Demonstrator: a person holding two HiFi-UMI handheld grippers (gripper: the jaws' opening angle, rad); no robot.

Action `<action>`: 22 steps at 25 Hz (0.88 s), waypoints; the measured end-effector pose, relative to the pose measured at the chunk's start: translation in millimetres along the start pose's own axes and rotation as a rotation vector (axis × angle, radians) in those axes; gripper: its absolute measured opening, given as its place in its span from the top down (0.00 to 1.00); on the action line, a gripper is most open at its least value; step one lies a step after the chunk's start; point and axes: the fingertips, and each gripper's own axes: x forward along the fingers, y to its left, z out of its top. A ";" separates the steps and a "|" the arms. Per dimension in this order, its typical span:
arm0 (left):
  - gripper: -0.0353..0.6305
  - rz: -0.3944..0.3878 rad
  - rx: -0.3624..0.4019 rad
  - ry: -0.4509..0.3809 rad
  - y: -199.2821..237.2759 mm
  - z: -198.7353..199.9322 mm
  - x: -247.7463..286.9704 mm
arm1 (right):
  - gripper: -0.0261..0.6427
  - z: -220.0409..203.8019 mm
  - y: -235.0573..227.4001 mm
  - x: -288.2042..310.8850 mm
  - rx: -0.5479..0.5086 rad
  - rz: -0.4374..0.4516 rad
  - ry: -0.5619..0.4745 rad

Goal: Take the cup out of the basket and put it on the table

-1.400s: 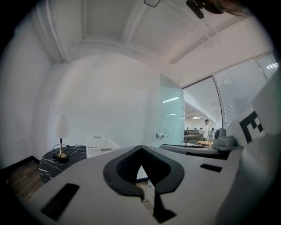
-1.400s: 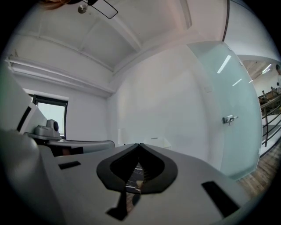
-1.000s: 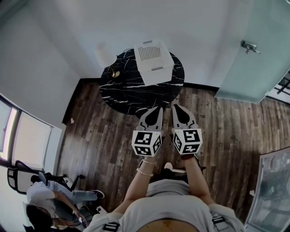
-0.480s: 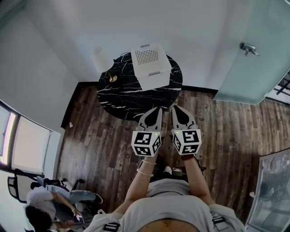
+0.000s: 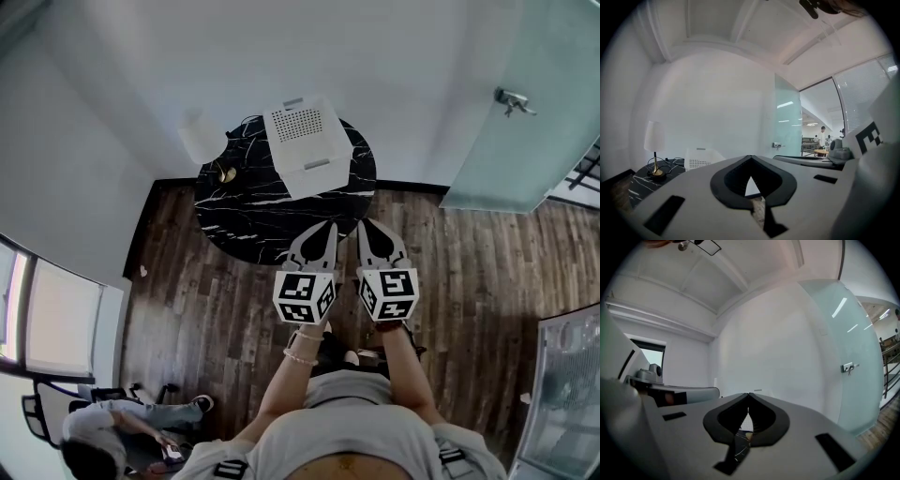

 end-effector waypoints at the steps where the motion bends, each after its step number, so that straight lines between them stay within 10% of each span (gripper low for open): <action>1: 0.94 -0.005 -0.001 0.002 4.1 0.3 4.8 | 0.95 0.2 -1.4 5.3 0.000 -0.006 0.000; 22: 0.94 -0.110 0.011 0.014 107.1 18.4 63.7 | 0.95 4.0 26.7 124.9 -0.001 -0.076 -0.001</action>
